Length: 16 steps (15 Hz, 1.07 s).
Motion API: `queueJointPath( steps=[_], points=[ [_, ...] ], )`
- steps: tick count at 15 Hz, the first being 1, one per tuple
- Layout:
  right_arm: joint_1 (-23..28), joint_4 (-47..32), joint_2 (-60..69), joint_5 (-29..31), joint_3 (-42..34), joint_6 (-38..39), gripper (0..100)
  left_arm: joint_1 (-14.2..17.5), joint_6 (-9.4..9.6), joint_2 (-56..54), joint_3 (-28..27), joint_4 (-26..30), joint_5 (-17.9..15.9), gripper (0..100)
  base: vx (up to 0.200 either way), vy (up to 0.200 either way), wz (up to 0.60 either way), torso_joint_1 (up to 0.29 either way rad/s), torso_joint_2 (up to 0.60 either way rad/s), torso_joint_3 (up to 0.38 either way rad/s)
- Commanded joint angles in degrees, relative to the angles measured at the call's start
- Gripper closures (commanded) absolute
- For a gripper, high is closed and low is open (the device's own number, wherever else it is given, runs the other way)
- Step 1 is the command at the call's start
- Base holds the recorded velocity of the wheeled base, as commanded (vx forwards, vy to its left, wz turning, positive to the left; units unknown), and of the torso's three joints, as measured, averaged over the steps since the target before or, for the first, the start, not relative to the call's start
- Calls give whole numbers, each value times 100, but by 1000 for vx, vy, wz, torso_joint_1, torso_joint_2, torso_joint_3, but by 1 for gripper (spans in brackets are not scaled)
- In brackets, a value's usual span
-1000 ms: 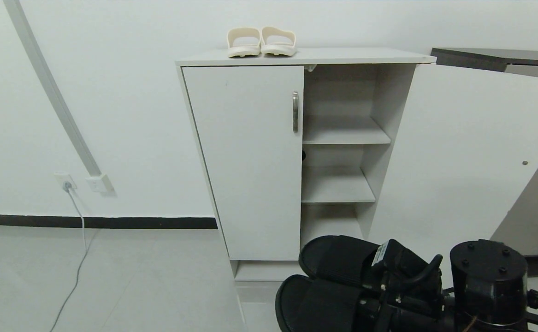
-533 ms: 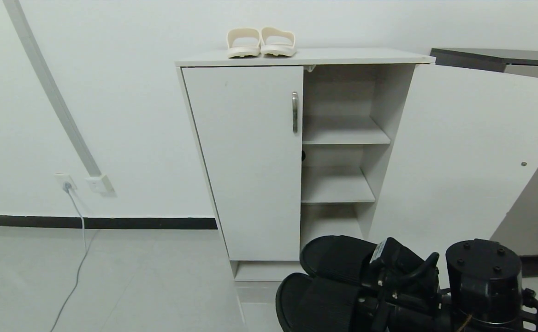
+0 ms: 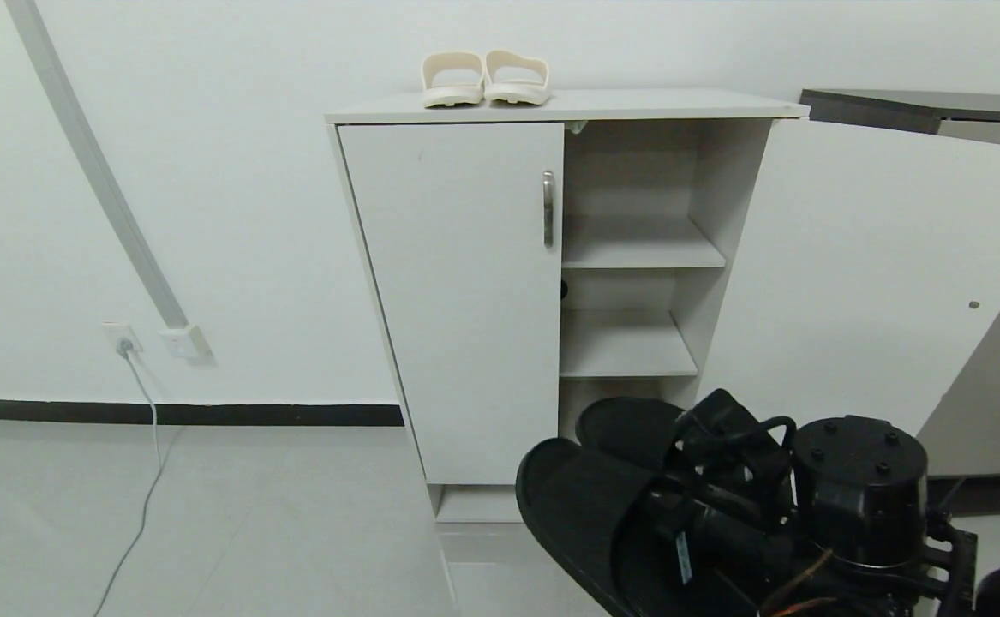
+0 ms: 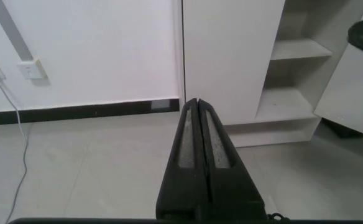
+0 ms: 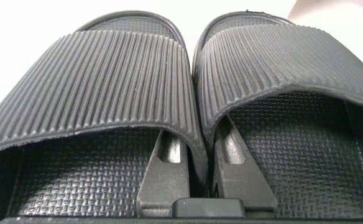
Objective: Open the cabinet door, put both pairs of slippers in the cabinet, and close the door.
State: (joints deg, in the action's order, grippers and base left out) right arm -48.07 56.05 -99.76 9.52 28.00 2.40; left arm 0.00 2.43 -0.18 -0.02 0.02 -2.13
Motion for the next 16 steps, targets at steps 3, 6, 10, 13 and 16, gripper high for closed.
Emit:
queueJointPath(
  steps=[3, 6, 10, 13, 16],
  points=[
    [-414, -218, -1002, 1509, 1287, 630, 100, 0, 4, 27, 2, 6, 2, 100, 0, 0, 0, 0, 0, 0],
    [-432, -771, -1635, 2845, 2315, 999, 100, 0, -14, 18, 2, 6, 2, 100, 0, 0, 0, 0, 0, 0],
    [-124, -965, -2259, 4110, 3106, 1131, 100, 0, -14, 18, 2, 6, 2, 100, 0, 0, 0, 0, 0, 0],
    [-18, -965, -2285, 4119, 3106, 1131, 100, 0, -14, 18, 2, 6, 2, 100, 0, -200, 0, 4, 2, 2],
    [43, -965, -2303, 4110, 3115, 1157, 100, 0, -5, 27, 2, 6, 2, 100, 0, -200, 0, 1, 2, 2]
  ],
)
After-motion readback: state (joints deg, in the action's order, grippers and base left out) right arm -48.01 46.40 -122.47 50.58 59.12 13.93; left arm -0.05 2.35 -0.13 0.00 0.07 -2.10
